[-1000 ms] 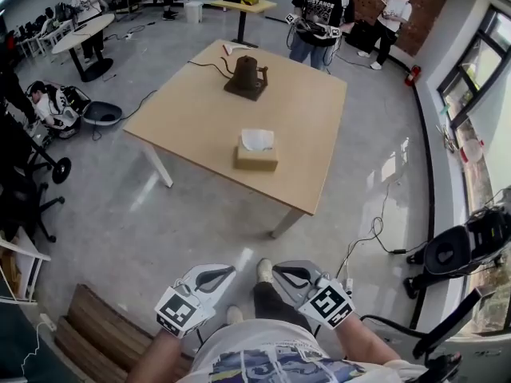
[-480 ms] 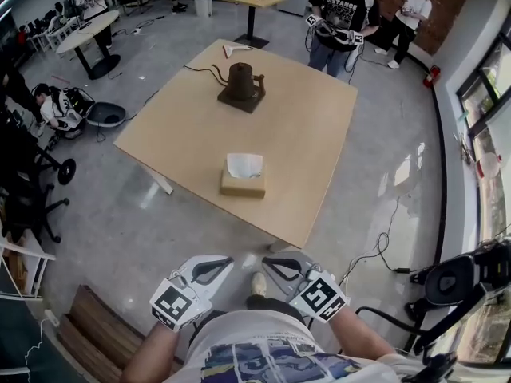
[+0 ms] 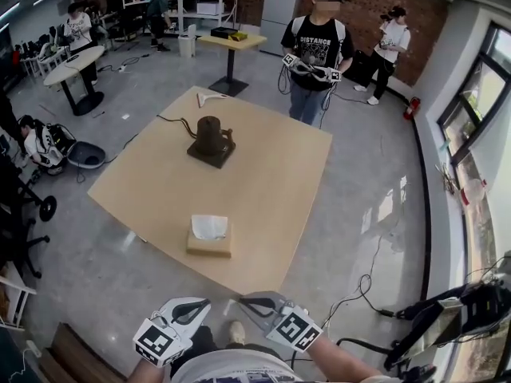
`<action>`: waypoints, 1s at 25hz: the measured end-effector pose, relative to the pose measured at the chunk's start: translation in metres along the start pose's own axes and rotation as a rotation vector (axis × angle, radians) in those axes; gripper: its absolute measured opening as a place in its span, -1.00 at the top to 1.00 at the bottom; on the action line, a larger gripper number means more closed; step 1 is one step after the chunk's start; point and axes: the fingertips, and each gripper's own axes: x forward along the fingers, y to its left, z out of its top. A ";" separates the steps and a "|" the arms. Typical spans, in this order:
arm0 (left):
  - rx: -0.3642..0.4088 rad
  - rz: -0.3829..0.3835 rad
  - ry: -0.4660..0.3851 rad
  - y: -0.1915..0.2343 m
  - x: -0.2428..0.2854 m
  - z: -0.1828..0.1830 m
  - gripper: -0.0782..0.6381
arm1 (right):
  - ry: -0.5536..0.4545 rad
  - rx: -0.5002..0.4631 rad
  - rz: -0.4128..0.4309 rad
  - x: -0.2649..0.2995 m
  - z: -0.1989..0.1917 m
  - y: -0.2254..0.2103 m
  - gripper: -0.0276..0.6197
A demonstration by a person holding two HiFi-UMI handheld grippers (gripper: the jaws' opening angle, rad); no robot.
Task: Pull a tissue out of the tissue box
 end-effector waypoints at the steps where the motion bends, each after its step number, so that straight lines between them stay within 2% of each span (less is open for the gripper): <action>1: -0.004 0.001 -0.005 0.003 0.003 0.001 0.78 | 0.002 0.000 0.006 0.002 0.000 -0.003 0.91; 11: -0.010 -0.043 -0.013 0.049 0.026 0.006 0.78 | 0.032 0.000 -0.027 0.025 0.016 -0.045 0.90; 18: 0.021 -0.075 -0.025 0.089 0.034 0.015 0.78 | 0.043 -0.004 -0.065 0.054 0.032 -0.080 0.86; 25: 0.012 -0.072 -0.042 0.139 0.038 0.019 0.78 | 0.072 -0.018 -0.111 0.090 0.040 -0.135 0.79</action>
